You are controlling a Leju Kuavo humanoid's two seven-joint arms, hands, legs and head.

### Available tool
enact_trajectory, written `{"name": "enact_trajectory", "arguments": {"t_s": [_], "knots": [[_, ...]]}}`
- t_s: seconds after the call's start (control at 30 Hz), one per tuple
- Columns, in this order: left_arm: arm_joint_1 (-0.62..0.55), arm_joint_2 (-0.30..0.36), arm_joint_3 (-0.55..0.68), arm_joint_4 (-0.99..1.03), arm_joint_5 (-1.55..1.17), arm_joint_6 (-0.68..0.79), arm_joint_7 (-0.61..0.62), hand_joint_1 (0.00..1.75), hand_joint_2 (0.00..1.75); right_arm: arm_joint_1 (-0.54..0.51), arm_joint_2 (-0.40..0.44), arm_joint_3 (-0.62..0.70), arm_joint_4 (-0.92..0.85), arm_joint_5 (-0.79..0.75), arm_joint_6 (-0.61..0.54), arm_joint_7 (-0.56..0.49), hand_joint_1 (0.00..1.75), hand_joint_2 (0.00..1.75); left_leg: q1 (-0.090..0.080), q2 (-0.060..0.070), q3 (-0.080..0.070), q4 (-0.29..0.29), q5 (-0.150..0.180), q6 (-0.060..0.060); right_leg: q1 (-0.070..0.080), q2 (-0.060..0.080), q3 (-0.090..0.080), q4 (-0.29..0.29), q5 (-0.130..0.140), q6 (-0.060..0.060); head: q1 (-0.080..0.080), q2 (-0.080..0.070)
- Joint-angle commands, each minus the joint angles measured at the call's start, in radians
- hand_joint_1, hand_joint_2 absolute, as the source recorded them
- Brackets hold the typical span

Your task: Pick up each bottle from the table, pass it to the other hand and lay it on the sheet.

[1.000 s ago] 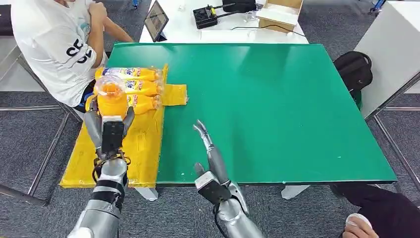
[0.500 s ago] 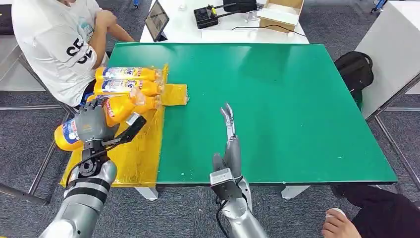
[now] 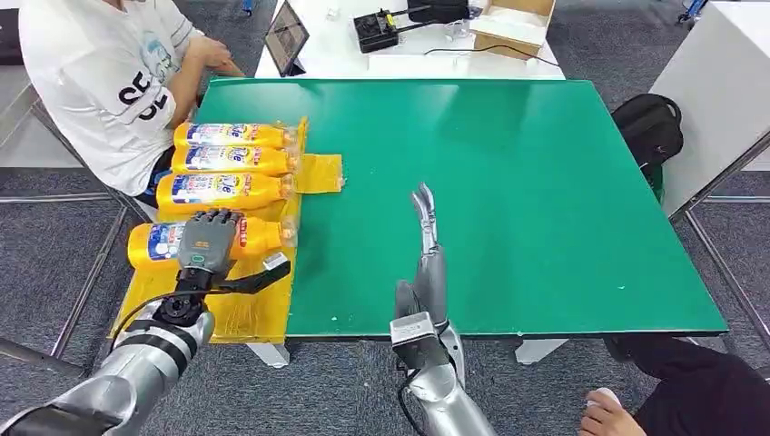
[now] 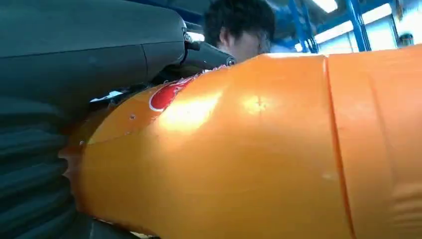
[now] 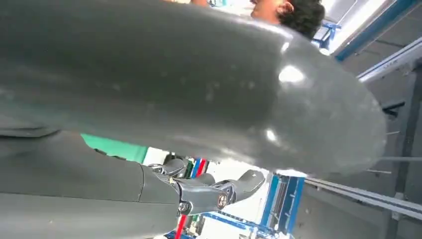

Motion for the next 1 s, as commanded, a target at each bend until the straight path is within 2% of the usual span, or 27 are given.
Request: {"name": "enact_trajectory", "arguments": {"t_s": [0.03,0.07,0.33,0.37,0.4,0.47,0.57,1.0], "knots": [[-0.069,0.007,-0.014,0.231,0.066,-0.076,-0.024,1.75,1.75,-0.023,-0.027,0.02,0.053,0.001,0.016,-0.034,0.0,0.0,0.0,0.003,0.008,-0.001,-0.004,0.002,0.001,0.002,0.008,-0.001,-0.002,-0.003,0.0,0.0],[-0.066,0.007,-0.009,0.231,0.069,-0.076,-0.026,1.75,1.75,-0.022,-0.027,0.02,0.053,0.0,0.016,-0.034,0.0,0.0,0.0,0.002,0.005,-0.001,-0.002,0.001,0.0,0.001,0.004,-0.001,-0.001,-0.002,0.0,0.0],[-0.027,-0.018,0.14,0.224,0.189,-0.107,-0.102,1.75,1.75,-0.033,-0.013,0.016,0.112,0.022,0.041,-0.034,0.0,0.0,-0.001,0.003,0.007,-0.002,-0.002,0.001,0.0,0.002,0.006,-0.002,-0.001,-0.002,0.0,0.0],[-0.026,-0.022,0.163,0.221,0.206,-0.114,-0.111,0.4,1.75,-0.035,-0.01,0.013,0.122,0.026,0.045,-0.034,0.0,0.0,-0.001,0.003,0.009,-0.002,-0.003,0.001,0.0,0.002,0.008,-0.002,-0.001,-0.003,0.0,0.0],[-0.025,-0.027,0.188,0.218,0.226,-0.122,-0.123,0.0,1.75,-0.037,-0.006,0.012,0.136,0.032,0.051,-0.034,0.0,0.0,0.0,0.003,0.011,-0.002,-0.003,0.002,0.001,0.002,0.009,-0.002,-0.002,-0.004,0.001,0.0],[-0.019,-0.041,0.268,0.209,0.303,-0.136,-0.172,0.0,1.75,-0.041,0.0,0.007,0.161,0.039,0.062,-0.034,0.0,0.0,-0.001,0.003,0.01,-0.002,-0.003,0.002,0.0,0.002,0.009,-0.002,-0.001,-0.003,0.0,0.0],[-0.017,-0.048,0.308,0.207,0.339,-0.152,-0.204,0.0,1.75,-0.043,0.002,0.005,0.17,0.046,0.064,-0.034,0.0,0.0,-0.001,0.003,0.009,-0.002,-0.002,0.001,0.0,0.002,0.008,-0.001,-0.001,-0.003,0.0,0.0],[-0.011,-0.06,0.371,0.199,0.363,-0.17,-0.259,0.0,1.75,-0.059,0.012,-0.016,0.224,0.062,0.102,-0.034,0.0,0.0,-0.001,0.0,0.009,-0.002,0.0,0.0,0.0,0.0,0.009,-0.001,-0.001,-0.002,0.0,0.0]]}}
